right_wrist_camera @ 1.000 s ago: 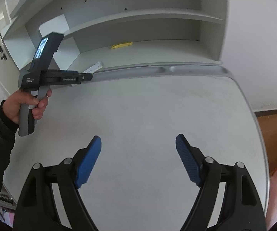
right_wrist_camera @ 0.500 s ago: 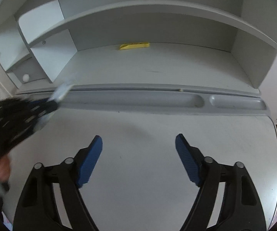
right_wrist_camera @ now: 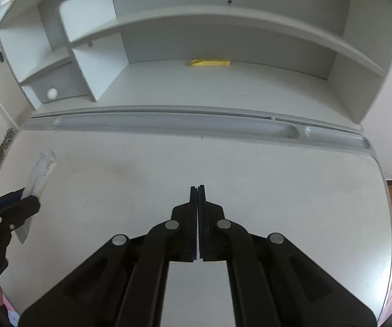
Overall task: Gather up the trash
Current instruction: 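Grasp the white squeeze tube with left tool while right tool closes empty, then carry the white tube with left tool over the floor bin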
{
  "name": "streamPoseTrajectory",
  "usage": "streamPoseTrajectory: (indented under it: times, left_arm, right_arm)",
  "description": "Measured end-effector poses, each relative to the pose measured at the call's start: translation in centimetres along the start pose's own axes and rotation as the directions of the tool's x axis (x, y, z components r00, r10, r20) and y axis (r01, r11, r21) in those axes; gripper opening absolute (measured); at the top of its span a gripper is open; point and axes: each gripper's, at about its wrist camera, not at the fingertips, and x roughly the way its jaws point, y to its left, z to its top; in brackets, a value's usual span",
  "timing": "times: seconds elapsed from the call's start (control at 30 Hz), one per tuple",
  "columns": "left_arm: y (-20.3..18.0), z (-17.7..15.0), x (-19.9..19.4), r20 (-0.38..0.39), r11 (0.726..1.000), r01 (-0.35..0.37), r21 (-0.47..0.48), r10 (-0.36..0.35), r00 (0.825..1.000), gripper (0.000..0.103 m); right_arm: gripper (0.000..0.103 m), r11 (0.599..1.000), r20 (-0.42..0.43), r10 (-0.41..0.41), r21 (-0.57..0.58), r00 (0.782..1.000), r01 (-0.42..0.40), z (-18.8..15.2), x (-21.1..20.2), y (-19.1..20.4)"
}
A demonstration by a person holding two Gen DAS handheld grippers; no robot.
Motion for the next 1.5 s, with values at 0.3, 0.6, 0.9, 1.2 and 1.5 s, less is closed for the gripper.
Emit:
streamPoseTrajectory:
  times: [0.3,0.6,0.9,1.2,1.5]
  left_arm:
    - [-9.7,-2.0,-3.4,0.028,0.984,0.139,0.109,-0.143,0.989,0.012]
    - [-27.9,-4.8,-4.2,-0.027,0.861,0.38,0.337,-0.395,0.918,0.012]
    - [-44.7,-9.9,-2.9,-0.217,0.642,0.573,0.509,-0.549,0.807,0.012]
    - [-54.5,-16.3,4.7,-0.415,0.545,0.648,0.532,-0.499,0.76,0.012]
    - [-57.0,-19.1,9.0,-0.517,0.543,0.672,0.504,-0.433,0.738,0.012]
  right_arm:
    - [0.001,0.988,0.093,-0.083,0.135,0.992,0.07,-8.5,-10.6,-6.8]
    - [0.001,0.873,0.082,-0.328,0.408,0.941,0.268,-23.4,-21.0,-18.6]
    - [0.001,0.62,-0.122,-0.419,0.686,0.9,0.381,-39.5,-24.4,-29.2]
    - [0.001,0.446,-0.255,-0.243,0.827,0.936,0.341,-50.1,-20.1,-35.1]
    - [0.002,0.413,-0.3,-0.203,0.837,0.932,0.359,-52.5,-18.7,-37.3]
